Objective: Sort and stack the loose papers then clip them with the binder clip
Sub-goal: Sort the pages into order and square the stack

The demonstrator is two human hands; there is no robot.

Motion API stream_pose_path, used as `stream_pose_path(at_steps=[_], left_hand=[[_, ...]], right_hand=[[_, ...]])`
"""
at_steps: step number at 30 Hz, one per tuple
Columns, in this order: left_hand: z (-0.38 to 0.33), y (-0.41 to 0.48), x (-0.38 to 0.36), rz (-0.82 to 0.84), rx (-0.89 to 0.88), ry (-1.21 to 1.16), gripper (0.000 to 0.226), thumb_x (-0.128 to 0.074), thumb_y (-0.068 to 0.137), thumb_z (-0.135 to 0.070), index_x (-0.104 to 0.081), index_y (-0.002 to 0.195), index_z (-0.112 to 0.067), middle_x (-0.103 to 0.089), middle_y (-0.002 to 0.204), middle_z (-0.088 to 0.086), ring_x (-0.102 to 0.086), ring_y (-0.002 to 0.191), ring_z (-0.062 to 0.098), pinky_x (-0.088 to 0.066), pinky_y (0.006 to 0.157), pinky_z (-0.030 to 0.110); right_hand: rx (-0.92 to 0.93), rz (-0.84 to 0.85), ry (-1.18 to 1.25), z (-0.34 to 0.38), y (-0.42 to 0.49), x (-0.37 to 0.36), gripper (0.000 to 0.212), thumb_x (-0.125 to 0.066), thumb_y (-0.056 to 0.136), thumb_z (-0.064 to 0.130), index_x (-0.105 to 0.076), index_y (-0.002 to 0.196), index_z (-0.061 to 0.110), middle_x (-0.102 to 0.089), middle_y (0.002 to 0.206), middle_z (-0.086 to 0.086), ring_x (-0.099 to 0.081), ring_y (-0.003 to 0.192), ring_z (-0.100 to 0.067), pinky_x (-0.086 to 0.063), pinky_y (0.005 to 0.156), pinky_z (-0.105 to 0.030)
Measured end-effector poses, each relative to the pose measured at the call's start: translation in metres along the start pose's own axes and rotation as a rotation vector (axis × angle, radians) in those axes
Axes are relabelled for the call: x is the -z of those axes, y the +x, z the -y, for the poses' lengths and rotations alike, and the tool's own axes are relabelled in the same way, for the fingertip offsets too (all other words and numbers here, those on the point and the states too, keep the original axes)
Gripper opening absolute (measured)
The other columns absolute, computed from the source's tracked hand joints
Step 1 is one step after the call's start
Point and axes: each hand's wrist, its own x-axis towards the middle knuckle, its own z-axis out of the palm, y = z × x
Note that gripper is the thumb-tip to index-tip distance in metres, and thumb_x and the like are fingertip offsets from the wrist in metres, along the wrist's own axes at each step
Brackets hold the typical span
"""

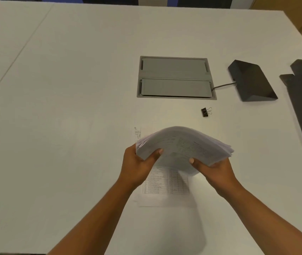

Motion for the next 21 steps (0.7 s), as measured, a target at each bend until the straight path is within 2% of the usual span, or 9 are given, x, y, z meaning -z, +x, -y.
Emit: stream_pose_path(at_steps=[4,8,10,12,13,14,16,17,21], left_hand=[[0.001,0.002,0.001,0.051,0.008,0.022,0.039,-0.069,0.091,-0.017,-0.059,0.105,-0.052,-0.068,0.091,-0.038,-0.065,0.093,-0.008,-0.059,0.079,0.023],[0.010,-0.004,0.002,0.071,-0.002,0.063,0.039,-0.070,0.090,-0.015,-0.059,0.113,-0.044,-0.069,0.094,-0.034,-0.066,0.093,-0.005,-0.061,0.079,0.025],[0.018,-0.010,-0.001,0.079,0.047,0.083,0.039,-0.069,0.091,-0.019,-0.057,0.111,-0.051,-0.071,0.094,-0.018,-0.067,0.084,0.007,-0.062,0.078,0.041],[0.025,-0.012,-0.004,0.058,0.124,0.085,0.031,-0.066,0.093,-0.026,-0.062,0.096,-0.057,-0.072,0.094,0.010,-0.067,0.079,0.027,-0.059,0.077,0.057],[0.026,-0.011,-0.004,0.048,0.154,0.073,0.027,-0.064,0.094,-0.028,-0.064,0.092,-0.054,-0.072,0.095,0.015,-0.069,0.084,0.033,-0.059,0.077,0.056],[0.024,-0.010,-0.003,0.048,0.178,0.053,0.024,-0.064,0.094,-0.027,-0.065,0.093,-0.051,-0.074,0.099,0.010,-0.070,0.092,0.030,-0.061,0.080,0.050],[0.019,-0.008,0.000,0.080,0.205,0.000,0.023,-0.064,0.094,-0.023,-0.065,0.101,-0.045,-0.074,0.107,-0.005,-0.070,0.101,0.019,-0.060,0.085,0.037],[0.016,-0.007,0.001,0.106,0.215,-0.028,0.023,-0.065,0.093,-0.023,-0.065,0.102,-0.044,-0.073,0.108,-0.008,-0.070,0.101,0.016,-0.060,0.085,0.035],[0.008,-0.006,0.004,0.174,0.274,-0.043,0.021,-0.068,0.090,-0.027,-0.067,0.108,-0.038,-0.074,0.109,-0.007,-0.072,0.098,0.020,-0.062,0.082,0.039]], right_hand=[[-0.038,0.003,0.002,-0.014,-0.001,0.004,0.052,-0.078,0.078,0.013,-0.058,0.124,0.030,-0.070,0.113,0.006,-0.065,0.109,-0.011,-0.058,0.087,-0.033],[-0.031,-0.001,0.019,-0.021,-0.004,0.004,0.048,-0.071,0.083,0.003,-0.058,0.123,0.025,-0.071,0.109,0.009,-0.066,0.105,-0.010,-0.058,0.080,-0.027],[-0.064,0.023,-0.019,-0.029,-0.006,0.001,0.045,-0.070,0.084,0.003,-0.058,0.121,0.025,-0.070,0.104,0.015,-0.066,0.102,-0.009,-0.057,0.076,-0.023],[-0.091,0.036,-0.074,-0.033,-0.008,-0.001,0.041,-0.069,0.086,0.005,-0.058,0.116,0.031,-0.070,0.100,0.018,-0.065,0.100,-0.007,-0.056,0.074,-0.020],[-0.102,0.030,-0.083,-0.034,-0.009,0.001,0.040,-0.069,0.087,0.007,-0.058,0.114,0.034,-0.071,0.100,0.015,-0.066,0.099,-0.005,-0.056,0.074,-0.020],[-0.117,0.022,-0.086,-0.035,-0.010,0.004,0.039,-0.068,0.087,0.008,-0.059,0.112,0.037,-0.071,0.102,0.012,-0.067,0.098,-0.004,-0.057,0.076,-0.022],[-0.150,0.015,-0.134,-0.035,-0.012,0.011,0.026,-0.066,0.090,0.014,-0.065,0.102,0.038,-0.073,0.101,0.005,-0.069,0.095,-0.008,-0.059,0.079,-0.030],[-0.166,0.018,-0.170,-0.036,-0.014,0.016,0.020,-0.065,0.090,0.018,-0.067,0.098,0.036,-0.075,0.098,0.005,-0.070,0.093,-0.010,-0.059,0.079,-0.030],[-0.205,0.070,-0.220,-0.037,-0.027,0.031,0.020,-0.061,0.091,0.024,-0.067,0.107,0.033,-0.072,0.101,0.027,-0.068,0.093,0.004,-0.054,0.072,-0.012]])
